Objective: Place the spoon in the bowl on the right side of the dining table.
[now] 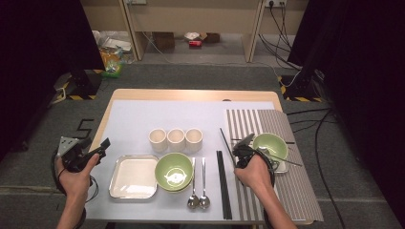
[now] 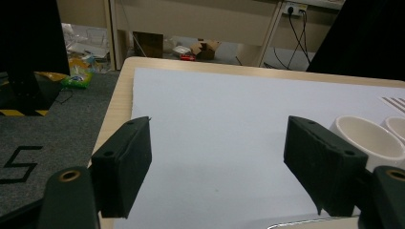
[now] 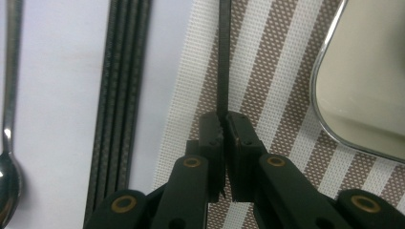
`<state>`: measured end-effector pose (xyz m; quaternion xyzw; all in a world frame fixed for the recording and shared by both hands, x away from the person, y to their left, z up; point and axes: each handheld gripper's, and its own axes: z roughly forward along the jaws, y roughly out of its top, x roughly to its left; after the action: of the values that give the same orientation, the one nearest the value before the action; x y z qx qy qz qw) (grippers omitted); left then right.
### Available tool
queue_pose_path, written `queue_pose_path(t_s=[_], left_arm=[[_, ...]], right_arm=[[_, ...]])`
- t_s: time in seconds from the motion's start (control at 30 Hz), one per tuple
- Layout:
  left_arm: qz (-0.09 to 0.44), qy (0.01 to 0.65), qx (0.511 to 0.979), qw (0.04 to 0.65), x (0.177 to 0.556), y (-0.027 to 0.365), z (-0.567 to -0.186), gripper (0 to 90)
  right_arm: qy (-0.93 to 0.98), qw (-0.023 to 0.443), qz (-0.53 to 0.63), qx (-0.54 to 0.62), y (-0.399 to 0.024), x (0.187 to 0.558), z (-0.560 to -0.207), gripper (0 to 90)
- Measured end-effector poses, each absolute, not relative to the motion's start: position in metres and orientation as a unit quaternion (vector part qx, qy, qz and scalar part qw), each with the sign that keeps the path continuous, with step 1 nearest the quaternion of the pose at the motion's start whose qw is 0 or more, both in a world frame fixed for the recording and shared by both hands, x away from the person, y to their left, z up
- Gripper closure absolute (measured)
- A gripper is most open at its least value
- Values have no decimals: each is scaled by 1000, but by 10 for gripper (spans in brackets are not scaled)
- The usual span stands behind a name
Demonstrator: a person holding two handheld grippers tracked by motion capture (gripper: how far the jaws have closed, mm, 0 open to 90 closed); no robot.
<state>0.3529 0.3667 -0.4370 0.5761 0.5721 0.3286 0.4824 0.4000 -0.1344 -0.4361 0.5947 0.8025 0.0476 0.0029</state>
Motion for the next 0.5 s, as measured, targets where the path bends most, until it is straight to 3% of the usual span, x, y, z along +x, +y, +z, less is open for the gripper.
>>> queue_pose_path(t_s=[0.5], left_arm=[[329,572,575,484,353,367,-436,239]], right_arm=[[830,6,74,553,-142,397,-414,859]])
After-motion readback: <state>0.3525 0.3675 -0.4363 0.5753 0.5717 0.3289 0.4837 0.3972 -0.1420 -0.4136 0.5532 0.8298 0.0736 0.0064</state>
